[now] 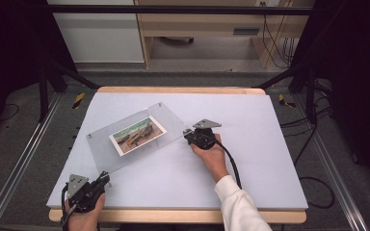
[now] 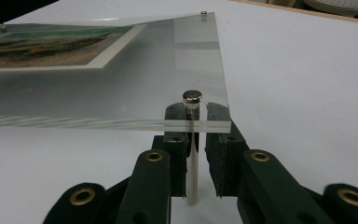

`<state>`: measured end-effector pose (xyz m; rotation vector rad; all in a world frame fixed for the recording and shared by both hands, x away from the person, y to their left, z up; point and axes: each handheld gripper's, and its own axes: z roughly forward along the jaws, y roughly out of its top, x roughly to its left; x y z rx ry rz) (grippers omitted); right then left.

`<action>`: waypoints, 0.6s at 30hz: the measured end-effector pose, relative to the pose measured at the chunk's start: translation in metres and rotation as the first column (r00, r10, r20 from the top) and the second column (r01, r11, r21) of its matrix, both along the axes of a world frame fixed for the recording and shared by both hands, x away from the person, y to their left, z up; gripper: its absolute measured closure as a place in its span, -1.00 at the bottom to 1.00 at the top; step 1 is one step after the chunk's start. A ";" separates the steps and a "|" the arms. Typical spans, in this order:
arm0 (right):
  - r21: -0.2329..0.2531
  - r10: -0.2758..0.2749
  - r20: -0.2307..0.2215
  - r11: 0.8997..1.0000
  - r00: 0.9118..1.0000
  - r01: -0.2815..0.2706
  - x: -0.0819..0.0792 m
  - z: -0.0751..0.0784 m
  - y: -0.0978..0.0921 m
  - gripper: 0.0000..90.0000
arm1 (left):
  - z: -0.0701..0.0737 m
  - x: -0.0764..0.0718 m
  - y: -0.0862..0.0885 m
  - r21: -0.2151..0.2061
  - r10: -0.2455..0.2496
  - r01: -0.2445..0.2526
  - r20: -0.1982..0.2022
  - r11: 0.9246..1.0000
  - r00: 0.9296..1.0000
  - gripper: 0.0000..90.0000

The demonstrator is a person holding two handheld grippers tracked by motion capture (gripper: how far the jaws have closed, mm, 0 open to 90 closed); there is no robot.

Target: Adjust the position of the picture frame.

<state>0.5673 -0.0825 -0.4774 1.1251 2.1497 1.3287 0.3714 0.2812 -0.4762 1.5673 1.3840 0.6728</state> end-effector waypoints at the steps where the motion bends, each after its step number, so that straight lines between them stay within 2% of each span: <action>1: 0.000 0.000 0.000 1.000 1.000 0.000 0.000 0.000 0.000 0.75 | 0.000 0.000 0.000 0.000 0.000 0.000 0.000 1.000 1.000 0.88; 6: 0.003 0.003 0.002 1.000 1.000 -0.003 0.004 -0.003 0.004 0.79 | 0.001 0.000 0.000 0.004 -0.003 0.003 -0.001 1.000 1.000 0.88; 8: 0.016 -0.001 0.002 1.000 1.000 0.001 0.004 -0.004 0.003 0.81 | 0.001 0.000 0.000 0.000 -0.003 0.003 0.001 1.000 1.000 0.88; 9: 0.042 -0.001 0.001 0.999 1.000 0.001 0.005 -0.004 0.004 0.84 | 0.001 0.000 0.000 0.000 -0.004 0.004 0.003 1.000 1.000 0.88; 18: 0.043 0.012 0.028 0.999 1.000 -0.013 0.006 -0.002 0.003 0.87 | 0.002 -0.001 -0.001 0.006 -0.001 0.001 0.016 1.000 1.000 0.87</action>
